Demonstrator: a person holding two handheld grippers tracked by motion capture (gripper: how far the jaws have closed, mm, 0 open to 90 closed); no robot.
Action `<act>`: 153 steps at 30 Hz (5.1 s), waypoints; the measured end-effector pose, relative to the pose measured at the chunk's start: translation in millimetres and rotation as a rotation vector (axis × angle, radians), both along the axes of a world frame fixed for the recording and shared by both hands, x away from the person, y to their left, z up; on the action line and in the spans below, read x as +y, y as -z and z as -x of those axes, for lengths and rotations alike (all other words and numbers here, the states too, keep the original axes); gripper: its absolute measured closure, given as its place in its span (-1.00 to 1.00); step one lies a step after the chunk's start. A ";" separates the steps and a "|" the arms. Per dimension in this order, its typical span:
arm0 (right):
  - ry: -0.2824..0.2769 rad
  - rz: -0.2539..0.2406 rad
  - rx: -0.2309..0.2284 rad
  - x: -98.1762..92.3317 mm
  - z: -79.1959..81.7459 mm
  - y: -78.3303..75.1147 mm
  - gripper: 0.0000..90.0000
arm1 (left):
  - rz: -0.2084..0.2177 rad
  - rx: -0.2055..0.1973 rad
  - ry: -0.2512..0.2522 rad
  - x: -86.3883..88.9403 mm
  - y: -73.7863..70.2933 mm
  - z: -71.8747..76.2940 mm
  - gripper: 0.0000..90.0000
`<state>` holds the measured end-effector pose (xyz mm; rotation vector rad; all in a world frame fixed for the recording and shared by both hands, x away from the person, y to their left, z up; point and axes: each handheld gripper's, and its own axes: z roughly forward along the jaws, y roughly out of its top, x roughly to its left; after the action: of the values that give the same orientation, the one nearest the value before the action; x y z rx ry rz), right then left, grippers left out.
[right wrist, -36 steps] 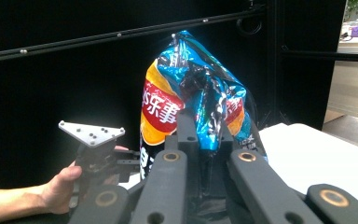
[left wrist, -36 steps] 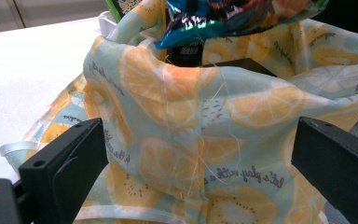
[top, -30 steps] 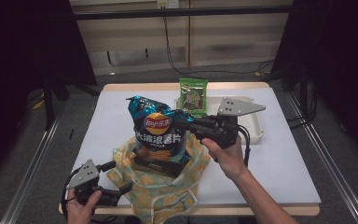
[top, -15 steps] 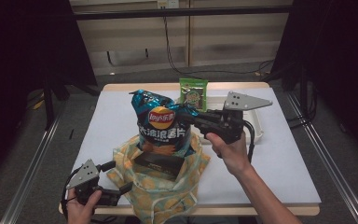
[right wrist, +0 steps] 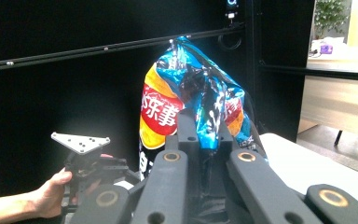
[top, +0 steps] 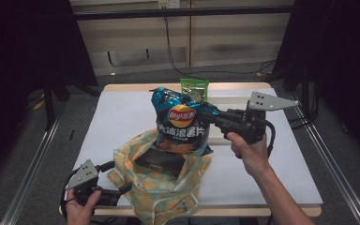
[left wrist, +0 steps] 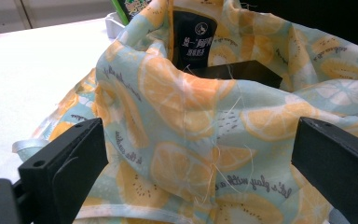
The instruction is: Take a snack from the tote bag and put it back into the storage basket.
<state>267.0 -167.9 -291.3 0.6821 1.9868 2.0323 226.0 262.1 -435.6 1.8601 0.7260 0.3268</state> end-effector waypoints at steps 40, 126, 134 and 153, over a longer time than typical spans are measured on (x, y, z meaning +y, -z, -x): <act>0.240 -0.045 0.033 -103.3 -49.2 27.5 0.95 | 0.047 0.005 -0.014 5.2 -0.2 0.8 -0.94; 0.618 0.167 0.297 -163.4 -177.4 104.0 -0.20 | 0.033 0.020 -0.010 7.5 0.7 -7.6 -0.94; 0.632 0.147 0.299 -173.2 -151.0 112.3 -0.33 | 0.034 0.016 -0.004 6.8 0.2 -7.5 -0.94; 0.397 0.259 0.383 -138.1 -145.3 146.6 1.00 | 0.034 0.015 -0.017 8.2 -0.8 -7.5 -0.94</act>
<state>412.3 -306.1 -437.9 1.3560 2.0436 1.4661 233.5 270.3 -434.8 1.8268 0.7535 0.3100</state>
